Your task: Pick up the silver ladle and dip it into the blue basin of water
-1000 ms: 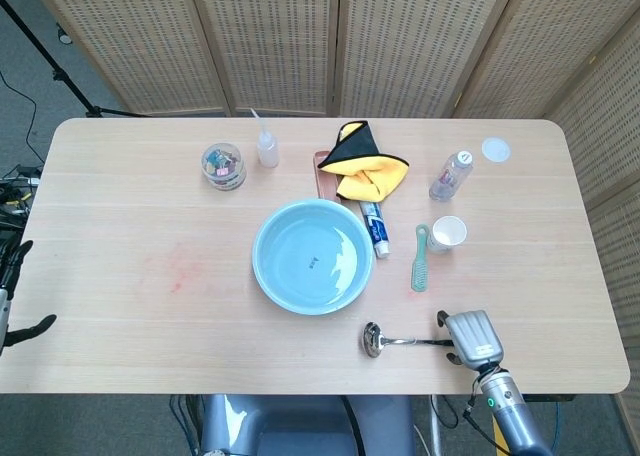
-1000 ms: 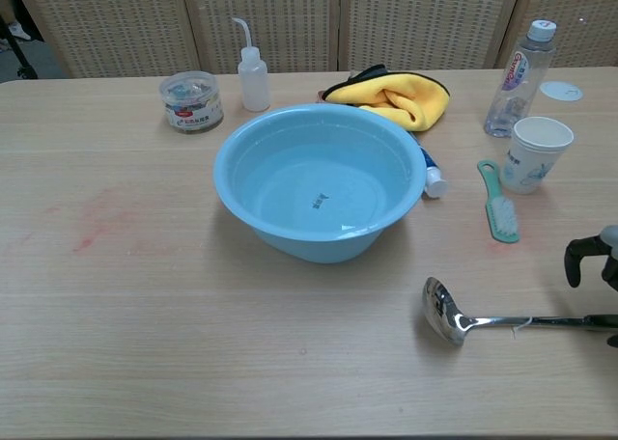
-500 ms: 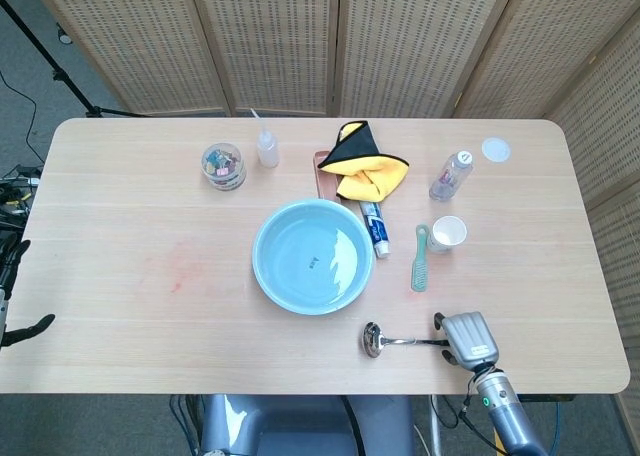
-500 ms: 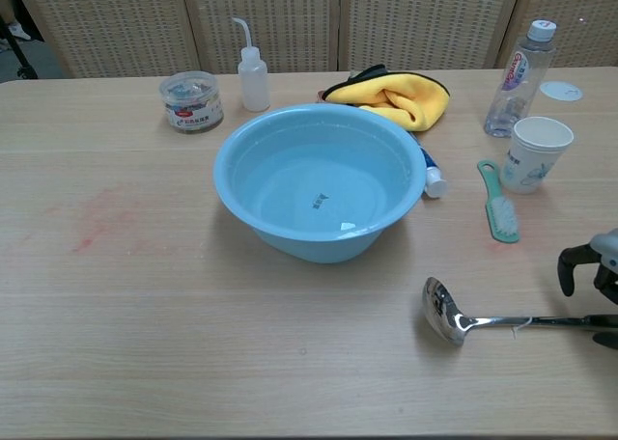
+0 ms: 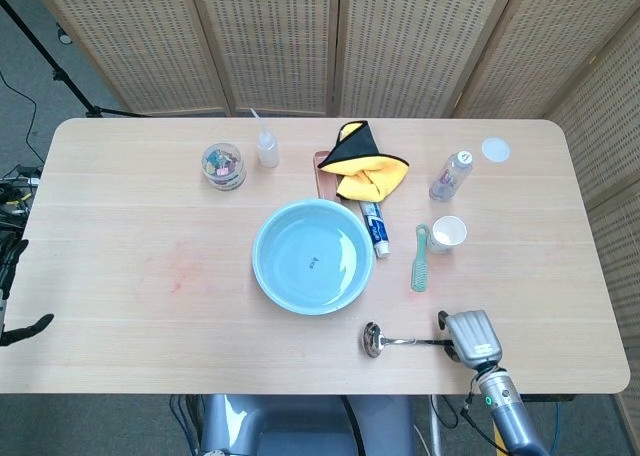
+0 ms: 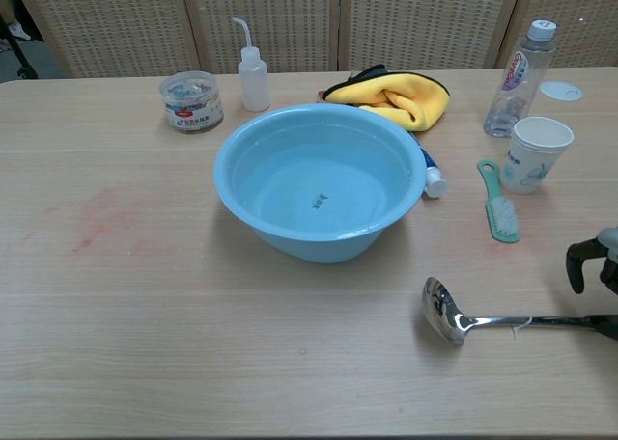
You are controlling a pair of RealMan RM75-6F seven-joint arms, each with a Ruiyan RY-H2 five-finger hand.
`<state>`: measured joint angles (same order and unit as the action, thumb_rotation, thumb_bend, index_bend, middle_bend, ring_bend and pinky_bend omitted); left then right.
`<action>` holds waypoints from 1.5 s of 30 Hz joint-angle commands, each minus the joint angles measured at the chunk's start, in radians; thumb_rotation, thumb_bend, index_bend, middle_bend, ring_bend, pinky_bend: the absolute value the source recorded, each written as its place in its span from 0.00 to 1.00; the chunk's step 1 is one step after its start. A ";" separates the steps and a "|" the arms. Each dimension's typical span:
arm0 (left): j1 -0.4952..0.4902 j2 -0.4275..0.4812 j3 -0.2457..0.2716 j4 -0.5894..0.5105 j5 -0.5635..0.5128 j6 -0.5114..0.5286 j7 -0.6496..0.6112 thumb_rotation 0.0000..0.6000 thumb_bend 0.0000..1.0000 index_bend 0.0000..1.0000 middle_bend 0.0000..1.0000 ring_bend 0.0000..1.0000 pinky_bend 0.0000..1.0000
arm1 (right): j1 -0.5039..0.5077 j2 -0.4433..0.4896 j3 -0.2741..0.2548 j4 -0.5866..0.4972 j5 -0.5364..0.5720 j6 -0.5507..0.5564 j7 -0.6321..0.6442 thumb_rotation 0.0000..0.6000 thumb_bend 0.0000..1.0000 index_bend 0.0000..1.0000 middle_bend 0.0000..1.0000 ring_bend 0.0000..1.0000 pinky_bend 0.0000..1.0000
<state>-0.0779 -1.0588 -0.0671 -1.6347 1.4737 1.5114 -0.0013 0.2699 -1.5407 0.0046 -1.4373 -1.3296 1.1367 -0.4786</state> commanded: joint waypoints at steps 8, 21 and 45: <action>0.000 -0.001 0.000 0.000 0.000 0.000 0.002 1.00 0.00 0.00 0.00 0.00 0.00 | 0.000 -0.011 -0.011 0.000 0.009 -0.009 -0.004 1.00 0.31 0.48 0.87 0.94 1.00; 0.001 -0.003 0.001 -0.002 0.001 0.001 0.009 1.00 0.00 0.00 0.00 0.00 0.00 | 0.011 -0.005 -0.008 -0.023 0.053 -0.035 -0.043 1.00 0.34 0.48 0.86 0.94 1.00; 0.001 -0.004 0.000 -0.003 -0.003 0.000 0.013 1.00 0.00 0.00 0.00 0.00 0.00 | 0.040 -0.023 -0.005 -0.041 0.126 -0.071 -0.109 1.00 0.42 0.48 0.86 0.94 1.00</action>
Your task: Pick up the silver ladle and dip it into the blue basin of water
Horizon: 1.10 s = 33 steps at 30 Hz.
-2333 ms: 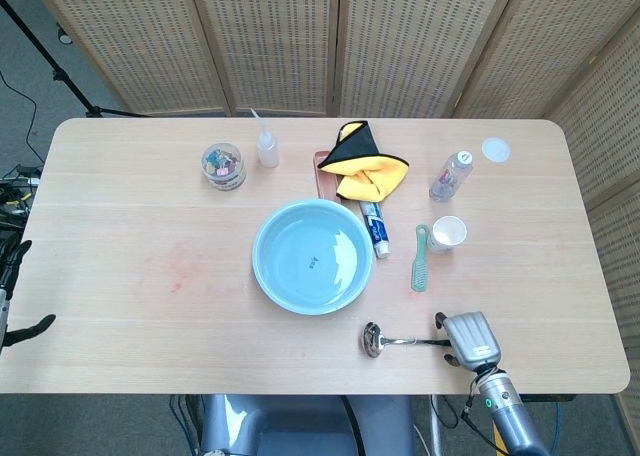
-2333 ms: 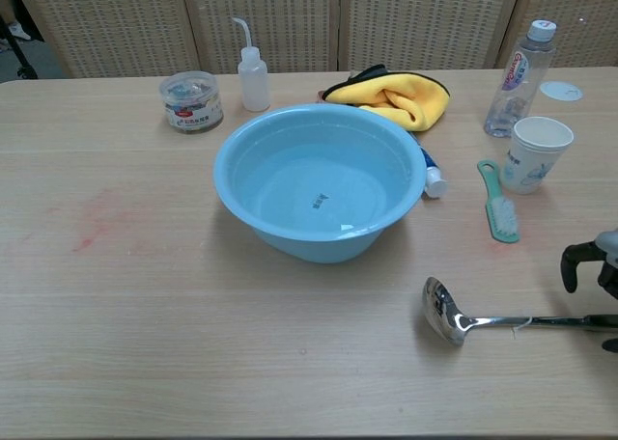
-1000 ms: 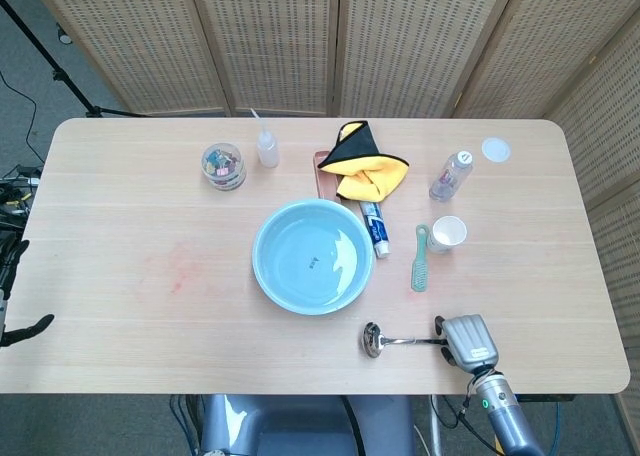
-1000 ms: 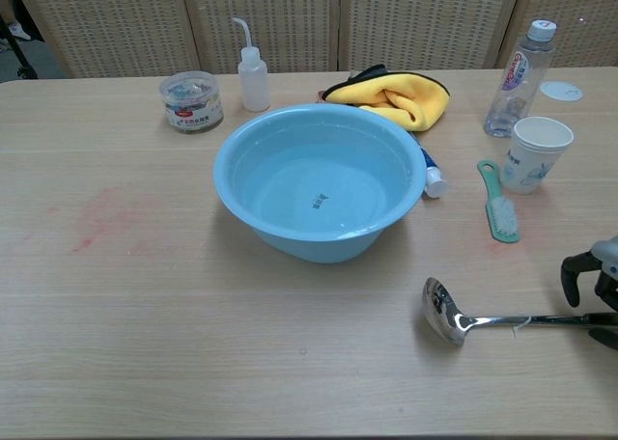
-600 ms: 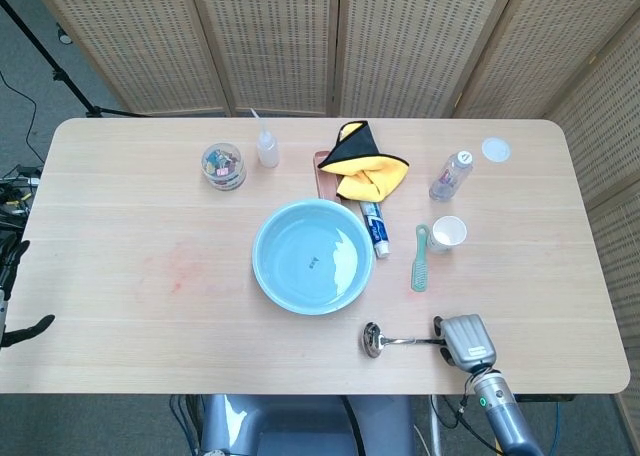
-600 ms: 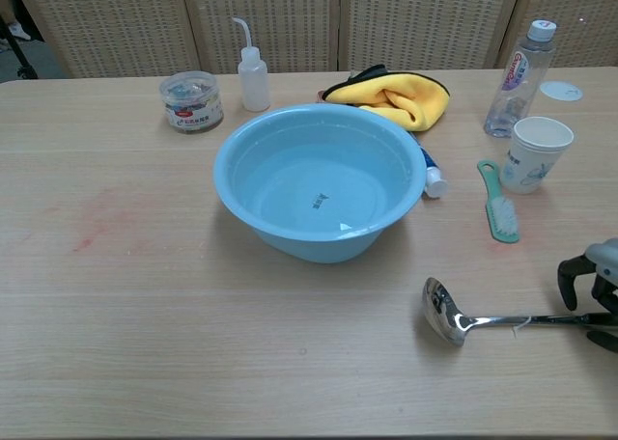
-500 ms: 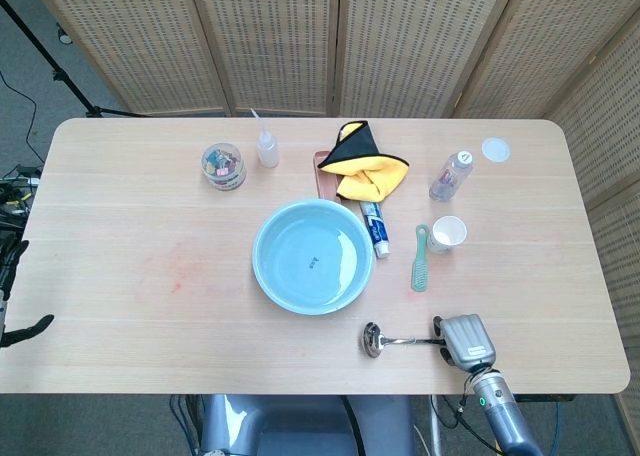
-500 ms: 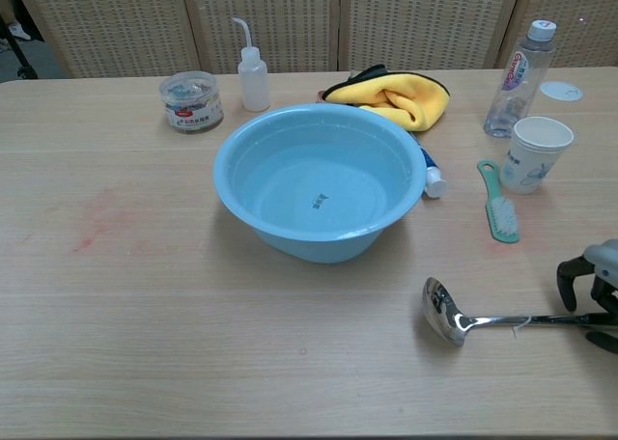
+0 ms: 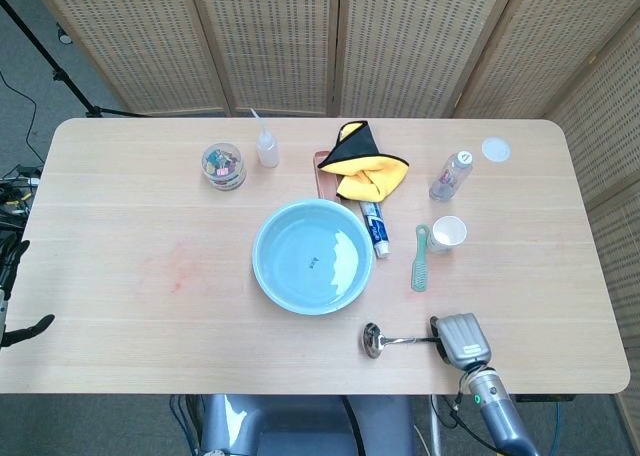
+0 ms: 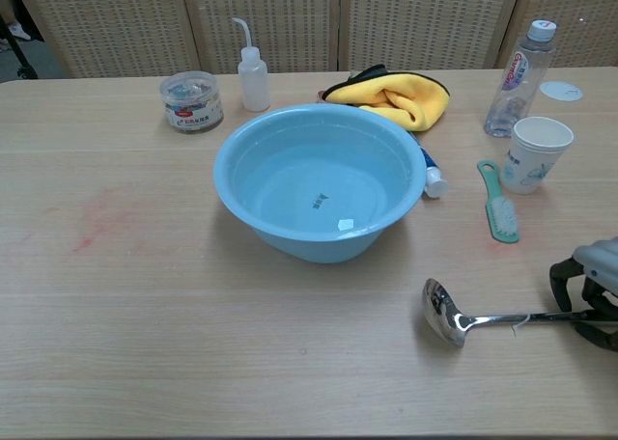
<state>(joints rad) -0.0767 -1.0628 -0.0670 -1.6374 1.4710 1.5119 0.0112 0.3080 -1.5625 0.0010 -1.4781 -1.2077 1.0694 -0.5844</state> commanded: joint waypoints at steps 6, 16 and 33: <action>-0.001 0.000 -0.001 0.001 -0.002 -0.002 0.001 1.00 0.00 0.00 0.00 0.00 0.00 | 0.008 -0.006 -0.007 0.006 0.020 -0.013 -0.016 1.00 0.44 0.48 0.86 0.94 1.00; -0.001 -0.001 -0.001 0.001 -0.002 -0.003 0.001 1.00 0.00 0.00 0.00 0.00 0.00 | 0.013 -0.005 -0.016 0.020 0.014 -0.013 0.006 1.00 0.56 0.63 0.87 0.94 1.00; 0.000 0.000 0.002 -0.001 0.004 0.001 0.001 1.00 0.00 0.00 0.00 0.00 0.00 | 0.014 0.075 -0.006 -0.057 -0.016 0.008 0.096 1.00 1.00 0.76 0.87 0.94 1.00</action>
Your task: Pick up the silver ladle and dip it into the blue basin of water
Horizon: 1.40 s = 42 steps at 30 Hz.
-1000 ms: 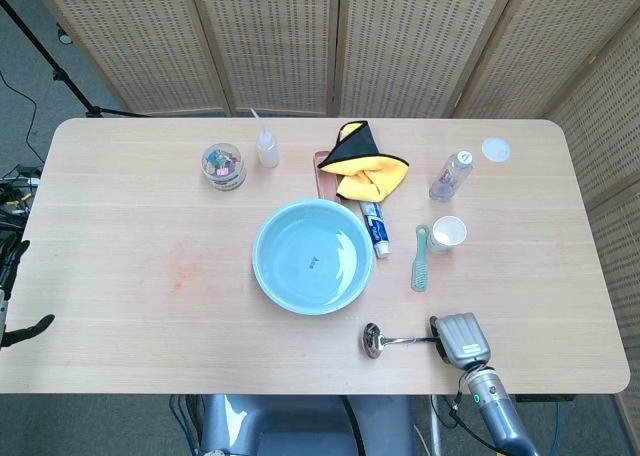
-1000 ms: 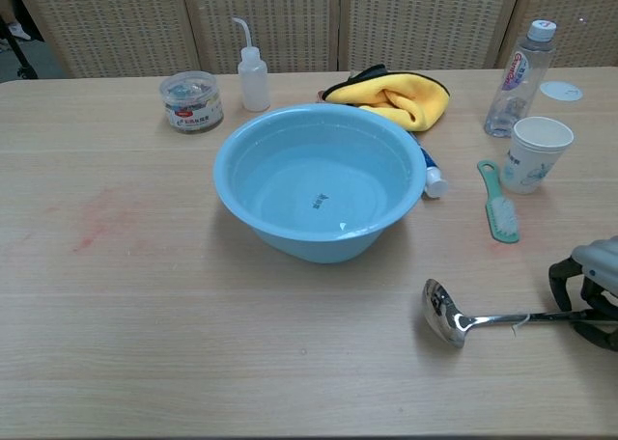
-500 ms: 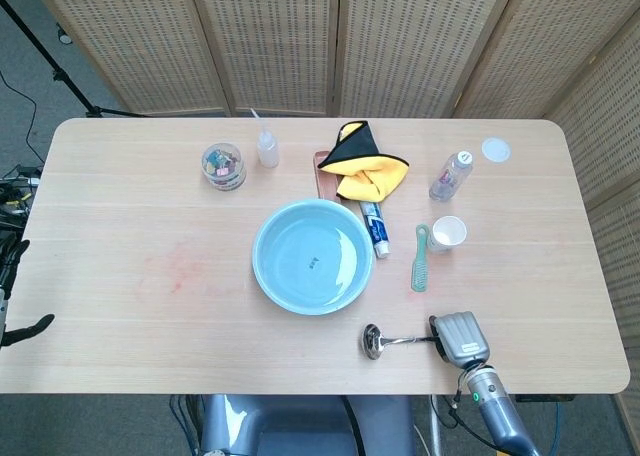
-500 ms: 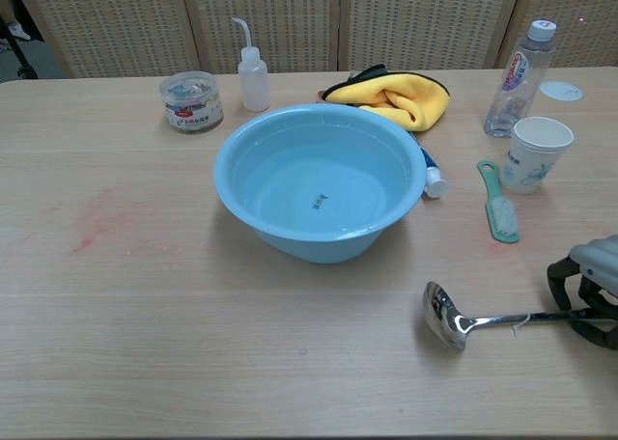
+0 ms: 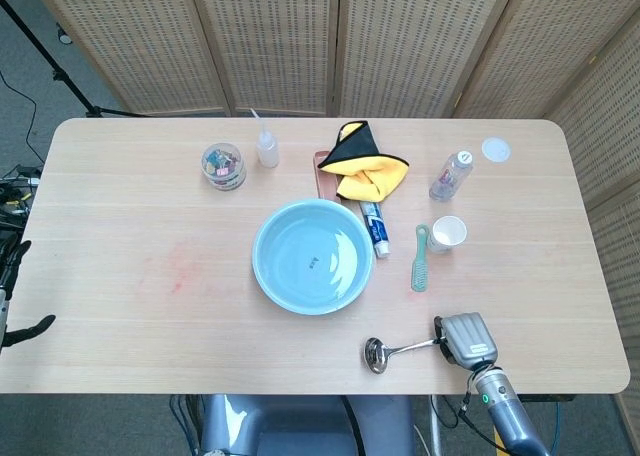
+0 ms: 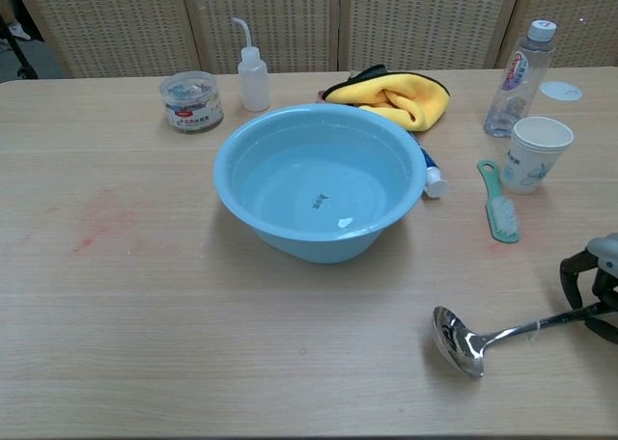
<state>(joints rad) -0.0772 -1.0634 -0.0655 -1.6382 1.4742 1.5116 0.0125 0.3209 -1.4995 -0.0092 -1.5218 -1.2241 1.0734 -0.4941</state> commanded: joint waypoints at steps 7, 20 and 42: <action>0.001 0.000 0.001 0.000 0.001 0.000 -0.001 1.00 0.00 0.00 0.00 0.00 0.00 | 0.007 0.045 0.017 -0.056 0.010 0.008 0.022 1.00 1.00 0.76 0.87 0.94 1.00; 0.002 0.004 0.001 -0.001 0.003 0.003 -0.009 1.00 0.00 0.00 0.00 0.00 0.00 | 0.012 0.136 0.029 -0.199 -0.022 0.055 0.021 1.00 1.00 0.77 0.87 0.94 1.00; 0.005 0.016 0.003 -0.002 0.012 0.008 -0.038 1.00 0.00 0.00 0.00 0.00 0.00 | 0.267 0.054 0.251 -0.429 0.239 0.124 -0.438 1.00 1.00 0.77 0.88 0.94 1.00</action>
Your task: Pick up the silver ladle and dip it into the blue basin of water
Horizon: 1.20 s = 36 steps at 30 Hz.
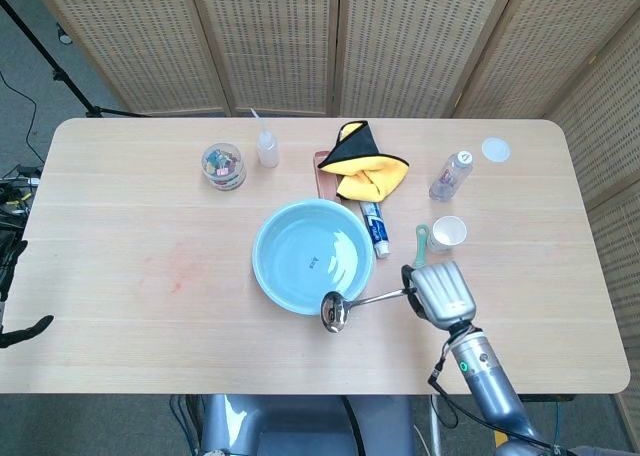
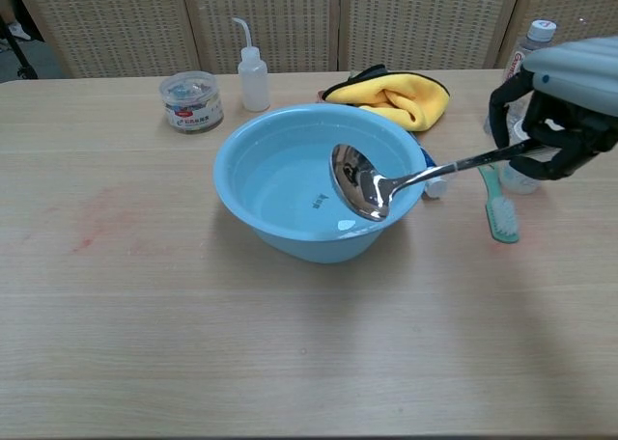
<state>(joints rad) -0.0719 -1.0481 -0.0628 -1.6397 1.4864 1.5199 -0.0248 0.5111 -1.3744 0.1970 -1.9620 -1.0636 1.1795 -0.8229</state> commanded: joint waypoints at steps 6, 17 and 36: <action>-0.001 0.002 0.001 0.001 0.002 -0.004 -0.006 1.00 0.00 0.00 0.00 0.00 0.00 | 0.168 -0.171 0.085 0.074 0.174 0.050 -0.224 1.00 1.00 0.78 0.88 0.94 1.00; -0.004 0.012 0.000 0.006 -0.001 -0.012 -0.040 1.00 0.00 0.00 0.00 0.00 0.00 | 0.380 -0.401 0.181 0.297 0.291 0.197 -0.459 1.00 1.00 0.78 0.88 0.94 1.00; -0.005 0.021 -0.005 0.013 -0.014 -0.019 -0.072 1.00 0.00 0.00 0.00 0.00 0.00 | 0.434 -0.487 0.142 0.600 0.280 0.224 -0.478 1.00 1.00 0.78 0.88 0.94 1.00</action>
<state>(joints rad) -0.0759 -1.0273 -0.0678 -1.6270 1.4728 1.5017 -0.0970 0.9436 -1.8594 0.3425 -1.3727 -0.7772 1.4020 -1.3048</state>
